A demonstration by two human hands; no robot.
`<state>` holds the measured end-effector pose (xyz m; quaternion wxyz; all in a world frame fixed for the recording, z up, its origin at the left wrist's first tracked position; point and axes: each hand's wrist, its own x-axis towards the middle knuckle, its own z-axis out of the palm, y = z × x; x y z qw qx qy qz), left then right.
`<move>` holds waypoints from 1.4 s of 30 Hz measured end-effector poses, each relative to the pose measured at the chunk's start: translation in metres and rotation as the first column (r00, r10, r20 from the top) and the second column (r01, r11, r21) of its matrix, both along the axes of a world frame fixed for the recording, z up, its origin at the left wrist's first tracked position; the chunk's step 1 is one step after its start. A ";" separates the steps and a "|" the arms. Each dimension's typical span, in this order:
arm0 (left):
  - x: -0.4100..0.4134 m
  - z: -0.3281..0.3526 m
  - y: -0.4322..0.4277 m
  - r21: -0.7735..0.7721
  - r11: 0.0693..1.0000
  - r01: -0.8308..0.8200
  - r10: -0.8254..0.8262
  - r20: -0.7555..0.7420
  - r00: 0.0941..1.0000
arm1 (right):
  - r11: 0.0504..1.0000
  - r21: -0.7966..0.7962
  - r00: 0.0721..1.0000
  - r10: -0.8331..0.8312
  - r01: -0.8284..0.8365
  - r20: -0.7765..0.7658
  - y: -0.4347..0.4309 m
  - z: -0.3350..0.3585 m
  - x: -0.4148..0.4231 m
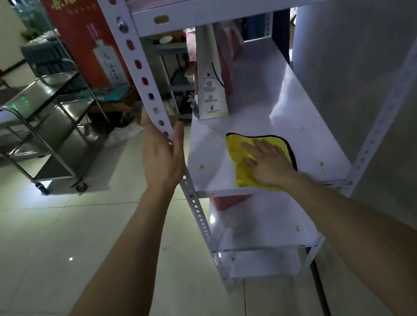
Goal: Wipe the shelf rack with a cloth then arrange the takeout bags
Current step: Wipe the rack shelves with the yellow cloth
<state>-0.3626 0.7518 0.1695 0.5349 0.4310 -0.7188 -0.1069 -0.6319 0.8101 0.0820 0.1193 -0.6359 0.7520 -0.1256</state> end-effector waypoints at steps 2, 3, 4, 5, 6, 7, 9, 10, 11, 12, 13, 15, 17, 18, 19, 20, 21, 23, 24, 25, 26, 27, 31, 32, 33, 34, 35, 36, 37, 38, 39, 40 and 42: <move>-0.001 -0.004 -0.003 -0.012 1.000 -0.029 0.029 -0.005 1.000 | 1.000 -0.001 1.000 0.001 -0.001 0.000 -0.010 0.000 -0.003; -0.001 -0.006 -0.005 -0.034 0.998 -0.044 0.044 0.001 0.999 | 1.000 -0.002 1.000 0.000 0.000 0.000 -0.015 0.001 -0.004; -0.001 -0.007 -0.006 -0.064 0.996 -0.057 0.057 0.008 0.998 | 1.000 -0.002 1.000 -0.002 0.002 -0.002 -0.020 0.001 -0.006; -0.002 -0.008 -0.007 -0.096 0.993 -0.073 0.074 0.011 0.997 | 1.000 0.000 1.000 -0.002 0.002 -0.006 -0.026 0.002 -0.006; -0.003 -0.009 -0.008 -0.123 0.988 -0.093 0.095 0.011 0.995 | 1.000 0.004 1.000 -0.002 0.002 -0.009 -0.033 0.002 -0.007; -0.004 -0.009 -0.009 -0.144 0.983 -0.116 0.118 0.006 0.993 | 1.000 0.009 1.000 -0.002 0.003 -0.010 -0.039 0.003 -0.006; -0.006 -0.009 -0.010 -0.175 0.973 -0.147 0.147 -0.011 0.989 | 1.000 0.020 1.000 0.001 -0.001 -0.015 -0.054 0.004 -0.005; -0.007 -0.010 -0.011 -0.187 0.970 -0.156 0.156 -0.017 0.988 | 1.000 0.028 1.000 0.008 -0.007 -0.025 -0.061 0.005 -0.004; -0.008 -0.011 -0.011 -0.196 0.967 -0.161 0.161 -0.019 0.987 | 0.999 0.040 0.999 0.018 -0.016 -0.040 -0.068 0.006 -0.004; -0.009 -0.012 -0.010 -0.199 0.966 -0.165 0.164 -0.021 0.986 | 0.998 0.057 0.998 0.032 -0.028 -0.055 -0.076 0.007 -0.003; -0.010 -0.012 -0.010 -0.199 0.966 -0.167 0.166 -0.024 0.986 | 0.996 0.077 0.997 0.050 -0.045 -0.067 -0.083 0.009 -0.001; -0.010 -0.012 -0.009 -0.205 0.963 -0.178 0.174 -0.038 0.984 | 0.990 0.106 0.991 0.102 -0.093 -0.084 -0.098 0.012 0.007; -0.011 -0.013 -0.010 -0.203 0.961 -0.188 0.180 -0.058 0.982 | 0.984 0.110 0.984 0.148 -0.138 -0.094 -0.110 0.013 0.017; -0.011 -0.012 -0.010 -0.203 0.960 -0.190 0.180 -0.067 0.981 | 0.983 0.103 0.981 0.164 -0.154 -0.099 -0.114 0.014 0.023; -0.012 -0.012 -0.010 -0.205 0.959 -0.194 0.183 -0.073 0.980 | 0.982 0.089 0.978 0.177 -0.168 -0.107 -0.116 0.013 0.030; -0.012 -0.012 -0.010 -0.204 0.959 -0.197 0.185 -0.076 0.980 | 0.981 0.074 0.975 0.188 -0.181 -0.114 -0.115 0.013 0.037; -0.012 -0.012 -0.010 -0.201 0.960 -0.195 0.184 -0.074 0.980 | 0.979 0.058 0.972 0.203 -0.197 -0.119 -0.113 0.012 0.045; -0.012 -0.011 -0.009 -0.200 0.964 -0.173 0.164 -0.062 0.985 | 0.970 0.031 0.962 0.243 -0.241 -0.125 -0.102 0.010 0.063; -0.011 -0.010 -0.009 -0.202 0.967 -0.158 0.150 -0.055 0.987 | 0.965 0.021 0.956 0.263 -0.263 -0.132 -0.095 0.009 0.072; -0.011 -0.010 -0.009 -0.203 0.969 -0.144 0.137 -0.049 0.989 | 0.959 0.013 0.949 0.282 -0.283 -0.139 -0.087 0.008 0.081; -0.011 -0.010 -0.009 -0.202 0.971 -0.129 0.123 -0.043 0.991 | 0.954 0.006 0.944 0.298 -0.300 -0.141 -0.078 0.008 0.089; -0.011 -0.009 -0.009 -0.203 0.972 -0.118 0.113 -0.038 0.993 | 0.950 -0.001 0.941 0.310 -0.313 -0.138 -0.069 0.007 0.095; -0.011 -0.008 -0.006 -0.236 0.963 -0.133 0.135 -0.009 0.991 | 0.947 -0.048 0.942 0.308 -0.317 -0.133 -0.039 0.005 0.101; -0.011 -0.007 -0.005 -0.233 0.963 -0.137 0.141 0.001 0.990 | 0.948 -0.060 0.945 0.303 -0.312 -0.124 -0.033 0.005 0.098; -0.010 -0.007 -0.005 -0.223 0.965 -0.137 0.142 0.008 0.990 | 0.950 -0.071 0.949 0.297 -0.305 -0.109 -0.027 0.004 0.094; -0.010 -0.006 -0.005 -0.213 0.968 -0.133 0.138 0.011 0.990 | 0.953 -0.080 0.954 0.285 -0.292 -0.093 -0.023 0.003 0.088; -0.009 -0.005 -0.005 -0.209 0.970 -0.123 0.128 0.010 0.992 | 0.959 -0.082 0.961 0.266 -0.272 -0.080 -0.020 0.002 0.080; -0.009 -0.005 -0.004 -0.210 0.972 -0.107 0.111 0.009 0.994 | 0.967 -0.079 0.969 0.235 -0.240 -0.071 -0.017 0.002 0.069; -0.008 -0.004 -0.003 -0.216 0.973 -0.083 0.087 0.009 0.996 | 0.978 -0.077 0.980 0.190 -0.195 -0.066 -0.015 0.002 0.056; -0.007 -0.004 -0.003 -0.225 0.972 -0.061 0.065 0.007 0.998 | 0.988 -0.077 0.989 0.134 -0.138 -0.056 -0.013 0.004 0.041; -0.006 -0.001 -0.003 -0.235 0.971 -0.045 0.047 0.000 0.999 | 0.995 -0.074 0.997 0.069 -0.071 -0.028 -0.011 0.006 0.025; -0.006 0.002 -0.004 -0.254 0.967 -0.038 0.034 -0.022 0.999 | 0.997 -0.071 1.000 0.000 0.002 0.025 -0.010 0.009 0.010; -0.009 0.008 -0.009 -0.295 0.954 -0.047 0.024 -0.082 0.996 | 0.993 -0.042 0.985 -0.107 0.114 0.133 -0.011 0.013 -0.012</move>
